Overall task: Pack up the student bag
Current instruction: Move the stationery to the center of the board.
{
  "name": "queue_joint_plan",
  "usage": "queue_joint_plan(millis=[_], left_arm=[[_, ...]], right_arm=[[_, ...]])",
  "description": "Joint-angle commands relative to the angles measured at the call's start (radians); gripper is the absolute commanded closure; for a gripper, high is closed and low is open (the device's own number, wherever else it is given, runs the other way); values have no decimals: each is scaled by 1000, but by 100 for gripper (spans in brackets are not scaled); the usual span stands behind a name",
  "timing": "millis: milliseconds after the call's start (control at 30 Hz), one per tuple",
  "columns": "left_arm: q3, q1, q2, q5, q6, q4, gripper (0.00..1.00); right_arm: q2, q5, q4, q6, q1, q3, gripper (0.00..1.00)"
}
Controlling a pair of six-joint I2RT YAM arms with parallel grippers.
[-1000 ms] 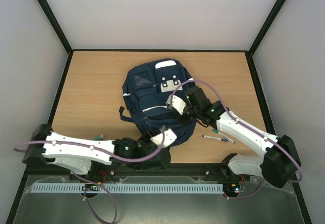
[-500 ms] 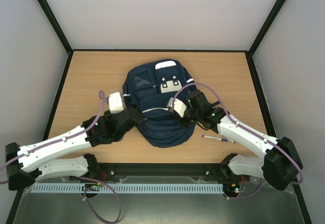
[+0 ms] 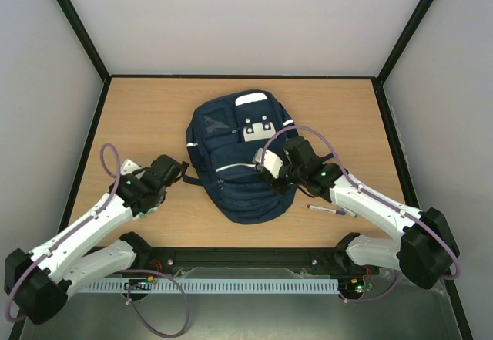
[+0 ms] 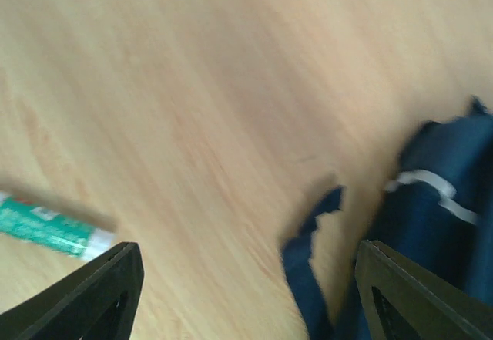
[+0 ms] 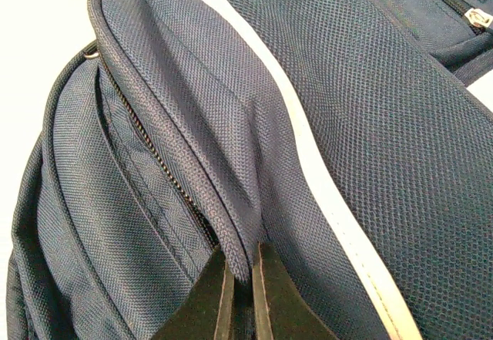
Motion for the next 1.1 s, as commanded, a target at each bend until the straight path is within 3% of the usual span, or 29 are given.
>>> queue_joint_plan(millis=[0,200,333,467,1067], left_arm=[[-72,121,-22,146,-87,-47,22],[-123,278,61,301,-30,-40,23],[-140,335,122,374,-2,-27,34],[-183,354,121,424,0,25,37],[-267,442,76,414,4,79,43]], right_arm=[[-24,-56,-13,-1,6,-10,97],[-32,-67,-18,-6,5,-15,97],[-23,-72,-24,-11,6,-12,96],[-23,-73,-27,-12,5,-12,96],[-15,-78,-32,-22,6,-13,96]])
